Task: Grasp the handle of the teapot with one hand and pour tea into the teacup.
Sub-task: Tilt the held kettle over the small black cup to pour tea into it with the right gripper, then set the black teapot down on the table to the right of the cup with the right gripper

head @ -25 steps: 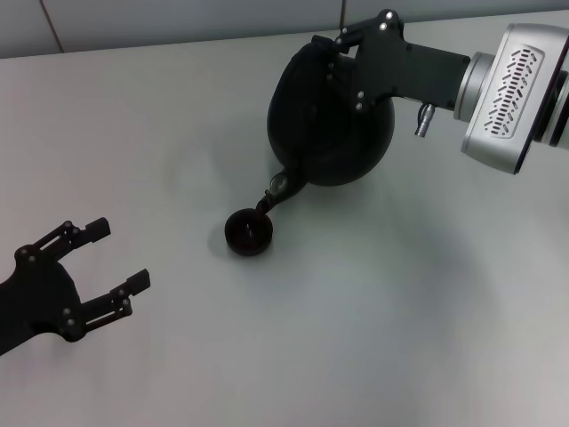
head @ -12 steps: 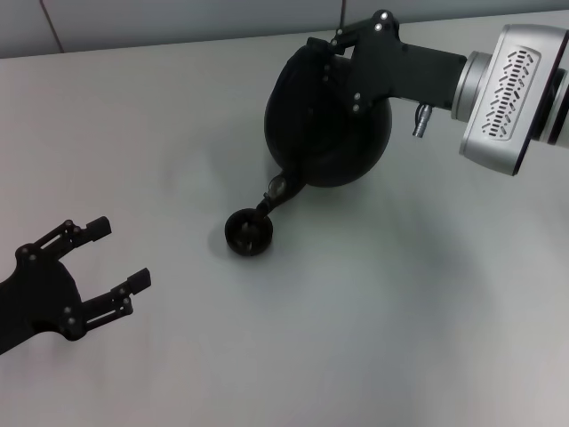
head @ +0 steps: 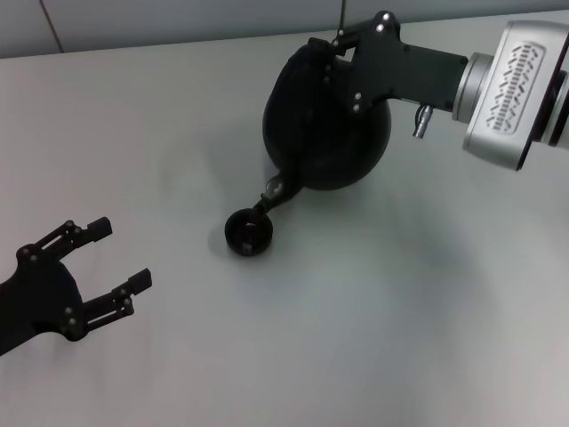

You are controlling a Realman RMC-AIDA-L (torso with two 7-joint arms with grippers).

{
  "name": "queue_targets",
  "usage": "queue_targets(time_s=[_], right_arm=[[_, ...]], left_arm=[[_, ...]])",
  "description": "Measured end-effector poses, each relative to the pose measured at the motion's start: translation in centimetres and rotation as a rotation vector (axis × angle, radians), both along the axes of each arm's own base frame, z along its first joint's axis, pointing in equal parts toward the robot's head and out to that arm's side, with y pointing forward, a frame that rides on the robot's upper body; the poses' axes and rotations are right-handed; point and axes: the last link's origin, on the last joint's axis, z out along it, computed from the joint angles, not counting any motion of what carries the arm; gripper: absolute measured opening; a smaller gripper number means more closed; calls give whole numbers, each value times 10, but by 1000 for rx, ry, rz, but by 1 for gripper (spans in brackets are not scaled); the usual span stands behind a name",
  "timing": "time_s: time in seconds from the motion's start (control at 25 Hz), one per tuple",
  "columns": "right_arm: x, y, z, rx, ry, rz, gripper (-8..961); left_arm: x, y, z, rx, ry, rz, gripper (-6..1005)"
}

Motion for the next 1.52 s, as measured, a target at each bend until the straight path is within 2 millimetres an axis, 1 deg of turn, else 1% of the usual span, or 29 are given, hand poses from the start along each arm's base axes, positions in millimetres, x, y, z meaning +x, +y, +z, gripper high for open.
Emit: queue_targets(time_s=[0.08, 0.12, 0.16, 0.24, 0.28, 0.32, 0.36, 0.4, 0.48, 0.52, 0.56, 0.72, 0.76, 0.88, 0.92, 0.96, 1.12, 1.36, 1.52], right_arm=[[0, 0, 1, -18, 45, -41, 64], [-1, 1, 5, -38, 113, -94, 64], [-1, 1, 5, -38, 113, -94, 64], [0, 2, 8, -56, 177, -147, 64], [2, 1, 9, -66, 208, -176, 64], [6, 1, 13, -80, 283, -243, 64], [6, 1, 13, -80, 283, -243, 64], [9, 0, 16, -82, 326, -278, 64], [17, -2, 22, -81, 411, -344, 64], [26, -6, 27, -68, 480, -394, 64], [26, -6, 27, -68, 480, -394, 64], [53, -23, 32, -26, 583, -490, 64], [53, -23, 32, -26, 583, -490, 64], [67, -32, 33, -1, 625, -535, 64], [74, -38, 34, 16, 647, -560, 64], [74, -38, 34, 16, 647, -560, 64], [89, -49, 37, 52, 672, -600, 64], [94, -53, 36, 60, 685, -620, 64], [98, -60, 23, 56, 659, -630, 64]], left_arm=[[0, 0, 0, 0, 0, 0, 843], [0, 0, 0, 0, 0, 0, 843], [0, 0, 0, 0, 0, 0, 843], [0, 0, 0, 2, -1, 0, 843], [0, 1, 1, 4, -2, 0, 843], [0, 1, 1, 5, -2, 0, 843], [0, 1, 1, 7, -3, -1, 843], [0, 1, 1, 7, -3, -1, 843], [1, 2, 1, 9, -2, -3, 843], [1, 2, 1, 9, -1, -4, 843], [1, 2, 1, 10, -1, -5, 843], [1, 2, 1, 12, 1, -7, 843], [1, 2, 1, 12, 1, -8, 843], [1, 2, 1, 12, 1, -9, 843], [1, 2, 1, 12, 2, -10, 843], [1, 2, 1, 10, 3, -11, 843], [1, 2, 1, 8, 4, -13, 843], [2, 1, 1, 7, 2, -17, 842], [1, 1, 1, 6, 2, -17, 842]])
